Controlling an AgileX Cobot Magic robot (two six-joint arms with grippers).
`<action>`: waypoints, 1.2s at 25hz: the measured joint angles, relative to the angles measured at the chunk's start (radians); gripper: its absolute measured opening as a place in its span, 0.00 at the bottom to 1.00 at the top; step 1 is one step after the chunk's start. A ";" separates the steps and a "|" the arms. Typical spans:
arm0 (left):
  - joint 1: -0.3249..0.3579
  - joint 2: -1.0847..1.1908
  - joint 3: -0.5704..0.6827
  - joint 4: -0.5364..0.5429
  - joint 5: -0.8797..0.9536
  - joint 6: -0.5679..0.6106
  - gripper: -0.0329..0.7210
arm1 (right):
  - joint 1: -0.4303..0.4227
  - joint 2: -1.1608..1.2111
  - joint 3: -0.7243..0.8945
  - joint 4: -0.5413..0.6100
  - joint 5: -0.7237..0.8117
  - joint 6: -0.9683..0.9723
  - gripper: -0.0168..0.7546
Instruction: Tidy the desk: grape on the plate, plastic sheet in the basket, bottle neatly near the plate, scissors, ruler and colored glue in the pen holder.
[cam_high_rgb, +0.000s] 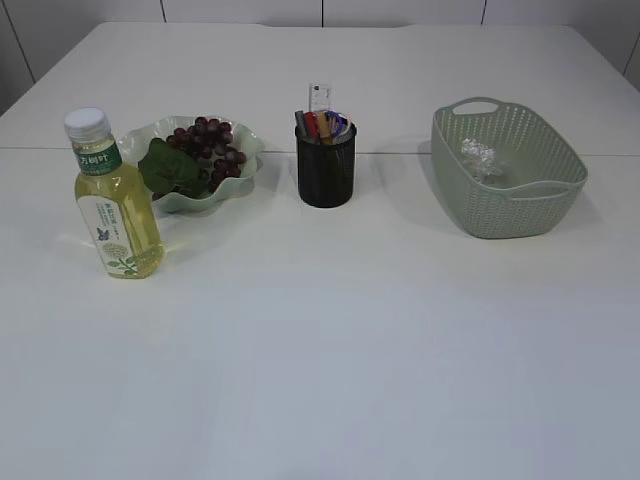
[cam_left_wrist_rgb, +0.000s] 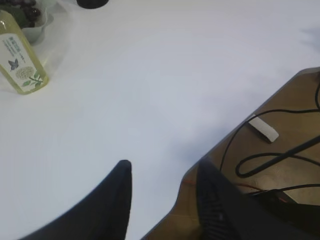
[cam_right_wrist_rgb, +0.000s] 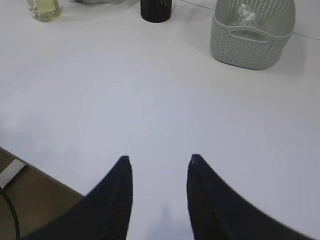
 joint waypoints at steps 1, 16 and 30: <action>0.000 -0.007 0.015 0.006 0.000 0.000 0.46 | 0.000 -0.001 0.007 -0.002 0.000 0.000 0.42; 0.000 -0.183 0.052 0.176 0.014 -0.192 0.46 | 0.000 -0.001 0.014 -0.034 0.003 0.038 0.42; 0.002 -0.183 0.053 0.189 0.014 -0.214 0.43 | 0.000 -0.001 0.014 -0.034 0.003 0.043 0.42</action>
